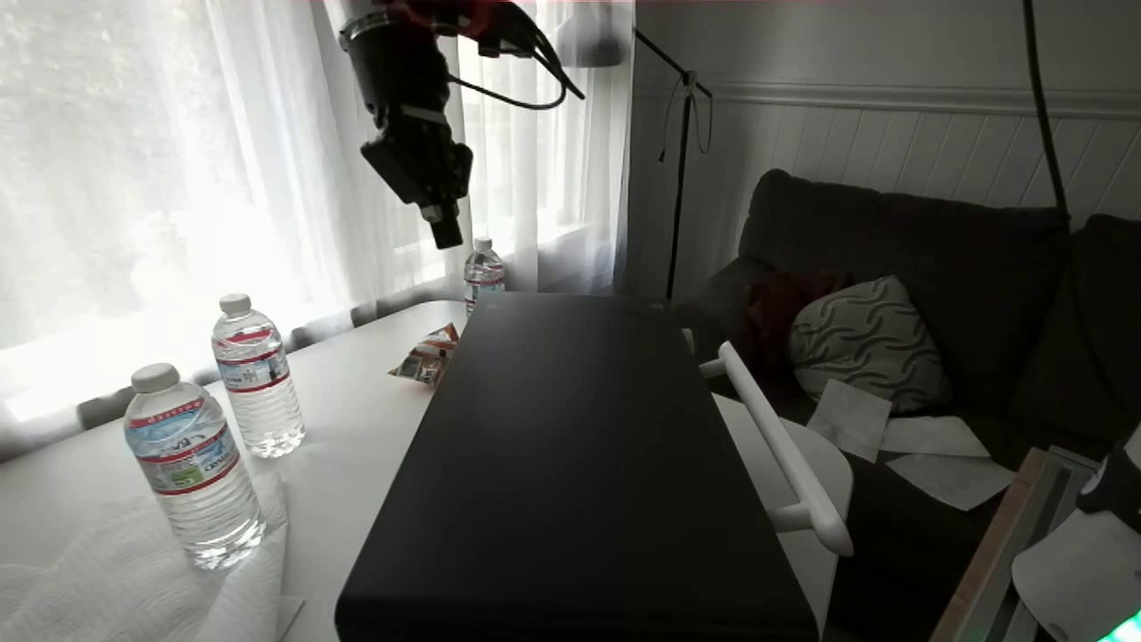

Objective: Slide the oven ninety degrees anticlockwise

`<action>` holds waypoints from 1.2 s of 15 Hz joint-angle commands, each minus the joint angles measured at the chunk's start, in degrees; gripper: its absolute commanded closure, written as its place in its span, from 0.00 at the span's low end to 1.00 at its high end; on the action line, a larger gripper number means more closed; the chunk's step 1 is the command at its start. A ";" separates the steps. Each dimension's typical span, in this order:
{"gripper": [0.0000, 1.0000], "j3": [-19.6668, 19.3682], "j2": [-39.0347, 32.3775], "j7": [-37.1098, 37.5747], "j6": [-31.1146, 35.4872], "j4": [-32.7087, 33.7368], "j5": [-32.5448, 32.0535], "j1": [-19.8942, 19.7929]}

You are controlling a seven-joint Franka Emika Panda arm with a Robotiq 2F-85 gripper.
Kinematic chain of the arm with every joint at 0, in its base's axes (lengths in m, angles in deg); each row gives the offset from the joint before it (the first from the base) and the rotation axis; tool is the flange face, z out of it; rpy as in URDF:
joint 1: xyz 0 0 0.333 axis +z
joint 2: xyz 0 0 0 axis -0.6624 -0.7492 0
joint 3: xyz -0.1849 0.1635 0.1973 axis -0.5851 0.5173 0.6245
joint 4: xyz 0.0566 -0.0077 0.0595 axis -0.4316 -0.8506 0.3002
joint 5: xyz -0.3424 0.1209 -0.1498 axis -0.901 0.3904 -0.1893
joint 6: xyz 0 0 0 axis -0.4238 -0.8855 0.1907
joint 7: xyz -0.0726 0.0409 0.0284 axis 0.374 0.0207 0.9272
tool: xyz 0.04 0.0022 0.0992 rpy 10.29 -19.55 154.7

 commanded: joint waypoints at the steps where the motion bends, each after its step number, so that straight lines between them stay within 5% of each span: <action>1: 1.00 0.82 12.00 -2.65 -0.45 -13.46 0.79 -2.06; 16: 1.00 -4.00 43.24 -9.65 4.79 -58.08 5.43 -9.21; 17: 0.99 -2.81 36.48 -9.22 1.51 -49.94 5.42 -8.07; 18: 0.99 -3.49 38.14 -9.21 2.55 -52.87 5.35 -8.63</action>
